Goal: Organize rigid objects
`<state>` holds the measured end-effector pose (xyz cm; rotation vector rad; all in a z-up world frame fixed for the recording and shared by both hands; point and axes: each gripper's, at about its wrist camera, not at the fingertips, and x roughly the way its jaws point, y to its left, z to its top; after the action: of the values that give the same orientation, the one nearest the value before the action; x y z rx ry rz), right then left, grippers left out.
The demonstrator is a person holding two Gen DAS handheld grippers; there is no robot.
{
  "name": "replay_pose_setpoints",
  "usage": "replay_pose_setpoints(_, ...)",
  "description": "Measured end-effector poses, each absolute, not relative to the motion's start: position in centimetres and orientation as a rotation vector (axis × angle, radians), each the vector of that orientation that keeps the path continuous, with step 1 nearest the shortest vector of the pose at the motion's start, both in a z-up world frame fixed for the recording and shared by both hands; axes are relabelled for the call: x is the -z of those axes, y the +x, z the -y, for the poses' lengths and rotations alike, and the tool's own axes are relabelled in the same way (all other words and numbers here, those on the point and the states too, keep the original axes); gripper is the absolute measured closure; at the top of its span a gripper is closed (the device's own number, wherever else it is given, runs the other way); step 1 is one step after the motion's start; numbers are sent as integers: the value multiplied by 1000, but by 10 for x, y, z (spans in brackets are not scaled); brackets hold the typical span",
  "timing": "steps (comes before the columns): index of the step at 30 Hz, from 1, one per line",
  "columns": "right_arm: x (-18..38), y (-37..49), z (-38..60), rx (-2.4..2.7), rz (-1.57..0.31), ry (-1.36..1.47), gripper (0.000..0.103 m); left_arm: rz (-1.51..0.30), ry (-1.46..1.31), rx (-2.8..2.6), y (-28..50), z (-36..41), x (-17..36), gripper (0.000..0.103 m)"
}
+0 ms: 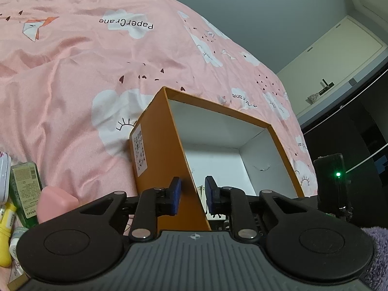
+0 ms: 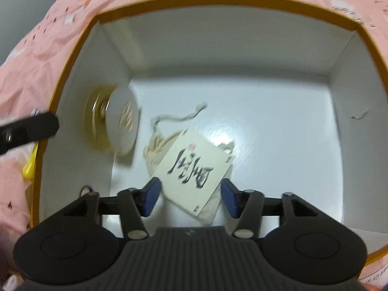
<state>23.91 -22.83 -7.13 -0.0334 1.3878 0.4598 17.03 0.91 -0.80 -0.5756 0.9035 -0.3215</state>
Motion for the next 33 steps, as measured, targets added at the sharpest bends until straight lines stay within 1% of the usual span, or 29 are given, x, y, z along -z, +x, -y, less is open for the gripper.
replay_pose_setpoints(2,72,243,220,-478,-1400,-68,43,-905,-590,322,171,-11,9,81)
replay_pose_setpoints(8,67,251,197,-536,-1404,-154,47,-905,-587,323,171,-13,8,82)
replay_pose_setpoints(9,66,252,194,-547,-1401,-176,46,-904,-584,323,171,-12,8,82)
replay_pose_setpoints(10,66,254,189,-567,-1402,-212,41,-905,-582,322,172,-12,8,82)
replay_pose_setpoints(11,65,254,186,-589,-1408,-242,38,-907,-579,322,172,-12,7,82)
replay_pose_setpoints(12,65,253,183,-611,-1417,-263,32,-908,-575,321,173,-12,7,82)
replay_pose_setpoints(14,68,253,175,-645,-1447,-318,31,-911,-568,319,173,-11,6,82)
replay_pose_setpoints(16,74,252,165,-630,-1450,-414,38,-914,-562,319,175,-10,5,82)
replay_pose_setpoints(17,77,251,163,-622,-1452,-447,48,-917,-562,319,176,-10,6,82)
replay_pose_setpoints(20,80,257,160,-623,-1456,-479,51,-923,-565,316,178,-11,6,82)
replay_pose_setpoints(23,77,266,159,-636,-1409,-521,60,-933,-566,310,182,-11,6,82)
replay_pose_setpoints(25,76,274,157,-641,-1345,-600,71,-938,-562,304,185,-11,5,82)
replay_pose_setpoints(26,76,278,156,-636,-1317,-631,74,-938,-558,300,186,-11,5,82)
replay_pose_setpoints(29,78,287,153,-691,-1256,-664,78,-937,-547,289,188,-10,6,82)
replay_pose_setpoints(30,79,289,151,-724,-1238,-676,81,-937,-543,285,189,-10,6,82)
replay_pose_setpoints(33,81,290,148,-800,-1198,-749,80,-934,-542,273,190,-11,8,82)
